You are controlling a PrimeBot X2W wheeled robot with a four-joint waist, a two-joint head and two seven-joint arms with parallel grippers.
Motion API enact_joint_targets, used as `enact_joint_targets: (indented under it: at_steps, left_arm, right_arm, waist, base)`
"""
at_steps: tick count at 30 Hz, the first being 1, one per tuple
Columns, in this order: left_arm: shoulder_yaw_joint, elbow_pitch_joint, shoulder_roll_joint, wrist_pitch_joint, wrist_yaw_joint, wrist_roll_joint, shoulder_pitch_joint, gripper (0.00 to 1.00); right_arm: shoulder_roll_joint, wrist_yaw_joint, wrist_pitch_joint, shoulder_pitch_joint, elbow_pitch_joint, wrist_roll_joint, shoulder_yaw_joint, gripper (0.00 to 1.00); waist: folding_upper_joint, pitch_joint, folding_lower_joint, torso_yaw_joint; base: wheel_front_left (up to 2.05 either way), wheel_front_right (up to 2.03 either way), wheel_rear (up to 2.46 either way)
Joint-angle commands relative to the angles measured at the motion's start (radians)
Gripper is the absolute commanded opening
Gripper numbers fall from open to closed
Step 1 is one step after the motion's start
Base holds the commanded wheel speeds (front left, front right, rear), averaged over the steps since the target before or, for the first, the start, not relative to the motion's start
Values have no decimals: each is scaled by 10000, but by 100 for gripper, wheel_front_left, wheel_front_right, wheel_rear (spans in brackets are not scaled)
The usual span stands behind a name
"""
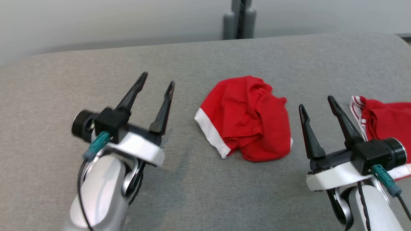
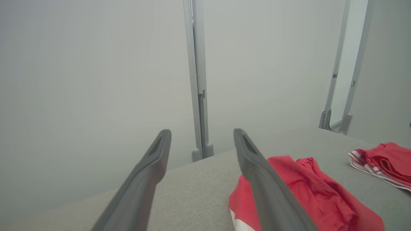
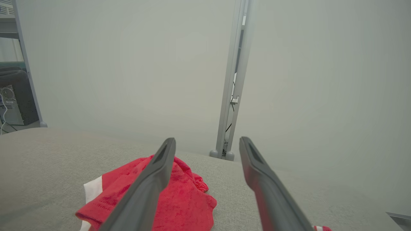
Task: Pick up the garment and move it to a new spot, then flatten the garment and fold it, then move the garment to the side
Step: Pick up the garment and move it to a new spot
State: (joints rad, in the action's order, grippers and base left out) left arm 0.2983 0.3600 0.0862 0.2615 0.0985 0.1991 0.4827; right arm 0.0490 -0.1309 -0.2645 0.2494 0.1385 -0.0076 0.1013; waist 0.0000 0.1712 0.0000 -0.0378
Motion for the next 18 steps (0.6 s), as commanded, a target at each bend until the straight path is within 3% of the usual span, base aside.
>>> enact_joint_targets:
  at_steps: [1,9,18]
  left_arm:
    - [-341,-319,39,33,23,-72,-486,100]
    - [-1769,-1138,-179,33,134,-361,-2635,100]
    - [-2021,-1286,-331,33,215,-380,-3518,100]
  right_arm:
    - [38,3,-8,-184,64,47,-14,100]
    - [138,3,-8,-643,349,128,402,100]
    - [195,3,-8,-883,539,203,642,100]
  waist:
    - [0,-342,0,465]
    - [0,-830,0,988]
    - [0,-1051,0,1228]
  base:
    - [0,0,0]
    - [0,0,0]
    - [0,0,0]
